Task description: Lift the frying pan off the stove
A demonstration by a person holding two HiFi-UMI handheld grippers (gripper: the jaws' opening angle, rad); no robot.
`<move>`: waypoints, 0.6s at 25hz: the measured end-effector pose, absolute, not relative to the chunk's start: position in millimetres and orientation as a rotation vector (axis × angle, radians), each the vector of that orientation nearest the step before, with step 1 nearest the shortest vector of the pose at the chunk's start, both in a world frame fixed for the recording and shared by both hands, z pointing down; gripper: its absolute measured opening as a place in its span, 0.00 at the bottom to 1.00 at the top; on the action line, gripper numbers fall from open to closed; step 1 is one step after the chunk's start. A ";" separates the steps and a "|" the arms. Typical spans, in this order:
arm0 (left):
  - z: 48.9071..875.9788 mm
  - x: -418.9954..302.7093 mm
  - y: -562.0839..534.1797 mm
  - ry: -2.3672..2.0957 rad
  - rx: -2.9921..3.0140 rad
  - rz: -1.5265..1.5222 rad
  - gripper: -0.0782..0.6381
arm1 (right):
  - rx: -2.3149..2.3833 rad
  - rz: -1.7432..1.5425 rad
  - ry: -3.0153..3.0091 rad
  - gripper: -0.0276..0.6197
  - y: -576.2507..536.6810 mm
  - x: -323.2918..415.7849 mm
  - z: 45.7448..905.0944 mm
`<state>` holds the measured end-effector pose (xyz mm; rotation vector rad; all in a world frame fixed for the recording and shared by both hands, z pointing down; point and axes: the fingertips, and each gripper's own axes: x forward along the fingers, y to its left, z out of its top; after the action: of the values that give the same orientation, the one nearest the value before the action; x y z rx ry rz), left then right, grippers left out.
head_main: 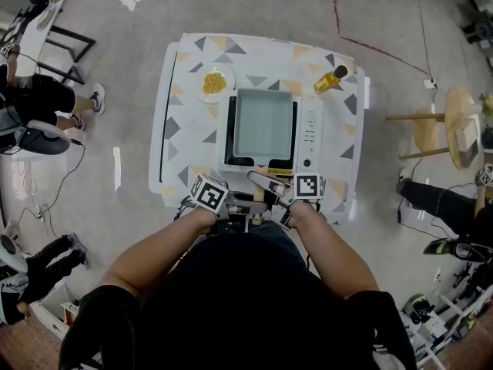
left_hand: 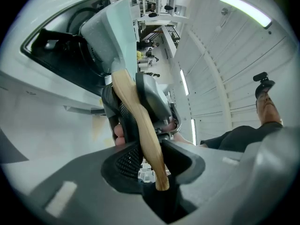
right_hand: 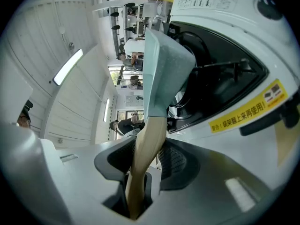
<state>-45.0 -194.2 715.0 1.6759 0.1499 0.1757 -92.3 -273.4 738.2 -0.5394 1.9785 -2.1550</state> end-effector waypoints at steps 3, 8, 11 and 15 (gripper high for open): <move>710.2 -45.7 -195.6 0.160 1.679 0.183 0.30 | -0.548 -2.147 1.974 0.32 -275.1 -92.6 735.0; 704.5 -45.9 -197.0 0.167 1.698 0.202 0.30 | -0.532 -2.106 1.947 0.32 -279.3 -89.6 723.2; 690.0 -42.9 -195.7 0.195 1.676 0.182 0.30 | -0.547 -2.086 1.948 0.32 -281.4 -86.1 716.2; 679.2 -38.4 -195.4 0.211 1.695 0.176 0.31 | -0.564 -2.074 1.933 0.32 -281.0 -80.1 707.2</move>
<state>-38.4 -195.4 679.2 1.6949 0.2114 0.1757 -80.1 -281.0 707.2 -0.5641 1.9333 -2.0743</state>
